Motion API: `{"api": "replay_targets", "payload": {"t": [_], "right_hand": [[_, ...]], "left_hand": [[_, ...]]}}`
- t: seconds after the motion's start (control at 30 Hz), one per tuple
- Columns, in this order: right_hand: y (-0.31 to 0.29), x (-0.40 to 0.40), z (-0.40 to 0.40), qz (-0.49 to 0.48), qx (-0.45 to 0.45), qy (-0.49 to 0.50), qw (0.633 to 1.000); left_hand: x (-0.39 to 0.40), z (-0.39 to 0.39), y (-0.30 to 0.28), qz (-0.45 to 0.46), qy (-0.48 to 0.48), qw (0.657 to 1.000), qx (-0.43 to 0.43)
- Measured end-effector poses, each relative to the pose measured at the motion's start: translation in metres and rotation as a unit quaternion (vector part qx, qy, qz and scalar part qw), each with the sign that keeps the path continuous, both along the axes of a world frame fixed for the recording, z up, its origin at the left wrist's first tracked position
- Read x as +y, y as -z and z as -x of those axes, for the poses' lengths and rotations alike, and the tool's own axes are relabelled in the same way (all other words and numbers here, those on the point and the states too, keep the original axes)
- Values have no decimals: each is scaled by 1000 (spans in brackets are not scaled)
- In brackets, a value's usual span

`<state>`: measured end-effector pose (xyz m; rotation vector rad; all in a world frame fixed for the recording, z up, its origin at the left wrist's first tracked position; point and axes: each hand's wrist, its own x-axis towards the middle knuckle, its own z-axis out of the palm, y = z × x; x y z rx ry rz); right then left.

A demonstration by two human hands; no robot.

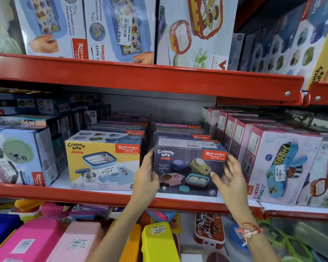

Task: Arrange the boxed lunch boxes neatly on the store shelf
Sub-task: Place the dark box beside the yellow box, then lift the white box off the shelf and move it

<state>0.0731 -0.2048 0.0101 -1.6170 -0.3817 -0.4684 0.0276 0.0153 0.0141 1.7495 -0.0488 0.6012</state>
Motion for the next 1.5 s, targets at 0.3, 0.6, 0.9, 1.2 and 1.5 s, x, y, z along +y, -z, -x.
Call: {"api": "replay_targets", "payload": {"t": [0.3, 0.6, 0.9, 1.2, 1.5], "right_hand": [[-17, 63, 44, 49, -214, 182, 959], [-29, 181, 74, 59, 102, -139, 983], [-46, 211, 49, -46, 324, -129, 936], [-60, 207, 55, -103, 306, -103, 941], [-92, 202, 82, -61, 114, -108, 986]], "left_hand": [[31, 39, -7, -59, 11, 996, -60], [141, 78, -11, 119, -194, 970, -85], [238, 67, -23, 287, -6, 937, 200], [243, 85, -57, 224, 62, 956, 179], [246, 96, -81, 186, 33, 979, 81]]}}
